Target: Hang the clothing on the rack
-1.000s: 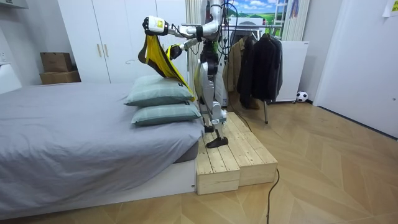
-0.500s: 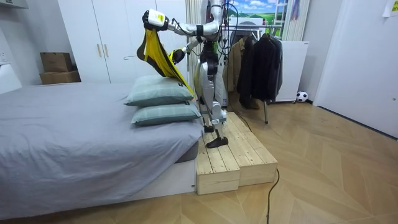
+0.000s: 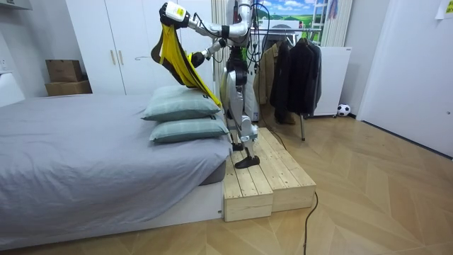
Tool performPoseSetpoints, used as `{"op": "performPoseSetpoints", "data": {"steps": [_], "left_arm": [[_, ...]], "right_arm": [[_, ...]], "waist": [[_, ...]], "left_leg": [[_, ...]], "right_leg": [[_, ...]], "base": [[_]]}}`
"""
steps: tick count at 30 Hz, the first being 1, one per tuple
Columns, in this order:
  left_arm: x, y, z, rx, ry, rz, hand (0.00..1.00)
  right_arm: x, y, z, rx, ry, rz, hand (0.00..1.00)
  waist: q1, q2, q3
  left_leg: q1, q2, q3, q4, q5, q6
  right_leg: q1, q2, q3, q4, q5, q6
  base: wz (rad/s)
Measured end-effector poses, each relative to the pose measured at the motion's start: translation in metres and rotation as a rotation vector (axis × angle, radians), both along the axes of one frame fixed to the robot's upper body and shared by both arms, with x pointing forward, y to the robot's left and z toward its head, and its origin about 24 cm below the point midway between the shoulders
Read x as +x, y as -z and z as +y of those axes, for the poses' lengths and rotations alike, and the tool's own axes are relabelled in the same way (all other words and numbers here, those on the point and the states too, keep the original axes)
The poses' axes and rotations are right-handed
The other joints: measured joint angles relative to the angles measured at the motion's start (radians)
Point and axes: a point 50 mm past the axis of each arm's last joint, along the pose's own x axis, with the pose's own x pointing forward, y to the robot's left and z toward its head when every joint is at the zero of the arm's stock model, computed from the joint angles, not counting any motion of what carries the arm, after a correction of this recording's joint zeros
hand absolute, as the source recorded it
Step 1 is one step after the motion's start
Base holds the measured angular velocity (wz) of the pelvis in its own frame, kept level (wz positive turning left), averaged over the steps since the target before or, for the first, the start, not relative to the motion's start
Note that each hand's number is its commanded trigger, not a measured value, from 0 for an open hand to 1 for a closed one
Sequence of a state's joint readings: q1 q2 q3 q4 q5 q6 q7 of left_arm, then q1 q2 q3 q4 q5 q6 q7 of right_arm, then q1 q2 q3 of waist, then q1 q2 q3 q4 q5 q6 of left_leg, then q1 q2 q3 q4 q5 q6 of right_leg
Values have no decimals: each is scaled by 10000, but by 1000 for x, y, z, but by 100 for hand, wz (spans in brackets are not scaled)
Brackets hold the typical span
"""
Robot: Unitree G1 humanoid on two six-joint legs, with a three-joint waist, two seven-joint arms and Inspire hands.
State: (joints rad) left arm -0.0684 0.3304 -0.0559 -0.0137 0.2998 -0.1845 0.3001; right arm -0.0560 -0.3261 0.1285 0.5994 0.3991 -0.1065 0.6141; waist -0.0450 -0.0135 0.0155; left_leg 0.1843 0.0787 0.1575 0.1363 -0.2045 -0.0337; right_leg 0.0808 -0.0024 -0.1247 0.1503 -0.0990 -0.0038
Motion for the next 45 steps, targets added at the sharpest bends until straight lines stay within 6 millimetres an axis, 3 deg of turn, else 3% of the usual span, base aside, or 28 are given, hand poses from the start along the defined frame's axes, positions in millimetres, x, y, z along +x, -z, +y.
{"op": "performPoseSetpoints", "data": {"steps": [12,21,29,36,42,45], "left_arm": [[5,-12,-3,441,266,-499,100],[7,-33,-14,1306,656,-1359,100],[6,-52,-30,2314,988,-2383,100],[2,-62,-35,2682,1040,-2893,100],[0,-60,-48,2759,1623,-2881,100],[-1,-62,-49,3016,1628,-2946,100]], "right_arm": [[5,-7,5,194,-345,-309,0],[20,-19,8,558,-677,-802,0],[15,-11,14,1629,-376,-315,0],[10,4,23,2643,204,330,0],[9,8,46,2963,-511,673,0],[10,8,48,2988,-577,663,0]], "waist": [[256,66,-8],[428,305,-18],[515,311,-14],[573,436,62],[564,521,81],[565,605,84]], "left_leg": [[-101,-3,-53,74,0,0],[-176,11,11,80,1,0],[-306,-35,-222,125,2,3],[-297,-25,-221,134,2,3],[-310,-28,-233,135,2,3],[-314,-31,-247,141,2,2]], "right_leg": [[-124,-15,-60,28,2,-3],[-243,3,-10,41,11,-16],[-239,-75,-221,10,10,-10],[-230,-67,-239,8,10,-11],[-225,-65,-237,6,10,-10],[-219,-68,-249,4,10,-11]], "base": [[0],[-3],[8],[1],[0],[0]]}}
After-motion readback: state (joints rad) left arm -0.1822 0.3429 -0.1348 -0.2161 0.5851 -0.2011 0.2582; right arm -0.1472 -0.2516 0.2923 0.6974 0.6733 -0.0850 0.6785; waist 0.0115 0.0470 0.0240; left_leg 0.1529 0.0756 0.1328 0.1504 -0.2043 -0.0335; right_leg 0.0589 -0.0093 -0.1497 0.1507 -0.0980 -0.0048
